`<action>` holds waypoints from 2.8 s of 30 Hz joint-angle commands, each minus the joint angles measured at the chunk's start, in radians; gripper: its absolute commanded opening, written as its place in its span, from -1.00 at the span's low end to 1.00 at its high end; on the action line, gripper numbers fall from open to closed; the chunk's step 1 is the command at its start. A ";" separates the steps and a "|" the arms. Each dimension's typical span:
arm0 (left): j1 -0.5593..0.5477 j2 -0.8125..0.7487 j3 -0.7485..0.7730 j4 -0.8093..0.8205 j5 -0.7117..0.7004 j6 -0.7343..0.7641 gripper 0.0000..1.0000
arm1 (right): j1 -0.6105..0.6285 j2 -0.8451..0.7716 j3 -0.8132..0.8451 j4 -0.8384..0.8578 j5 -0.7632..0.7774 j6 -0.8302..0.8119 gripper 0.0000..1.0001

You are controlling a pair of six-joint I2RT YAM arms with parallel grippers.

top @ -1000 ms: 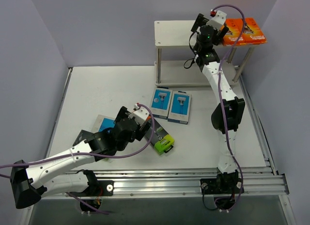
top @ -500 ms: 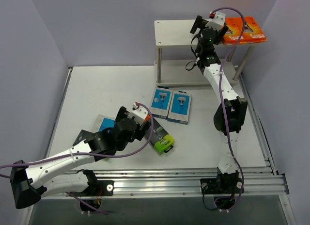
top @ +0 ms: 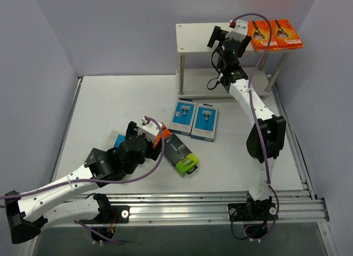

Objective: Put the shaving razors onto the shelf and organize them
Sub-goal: Place the shaving razor onto shelf, then grab a shaving razor with the left arm

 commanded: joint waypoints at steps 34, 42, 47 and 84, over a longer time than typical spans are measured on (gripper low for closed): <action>0.527 -0.165 -0.012 0.091 0.066 -0.018 0.88 | 0.752 -0.547 -0.797 -0.602 -0.093 0.191 0.86; 0.533 -0.188 -0.019 0.094 0.081 -0.012 0.88 | 0.769 -0.358 -0.719 -0.676 -0.019 0.181 0.94; 0.535 -0.199 -0.022 0.093 0.093 -0.013 0.88 | 0.769 -0.306 -0.727 -0.643 -0.067 0.184 0.94; 0.535 -0.155 -0.021 0.077 0.140 -0.023 0.88 | 0.615 -0.539 -0.862 -0.751 -0.056 0.424 0.68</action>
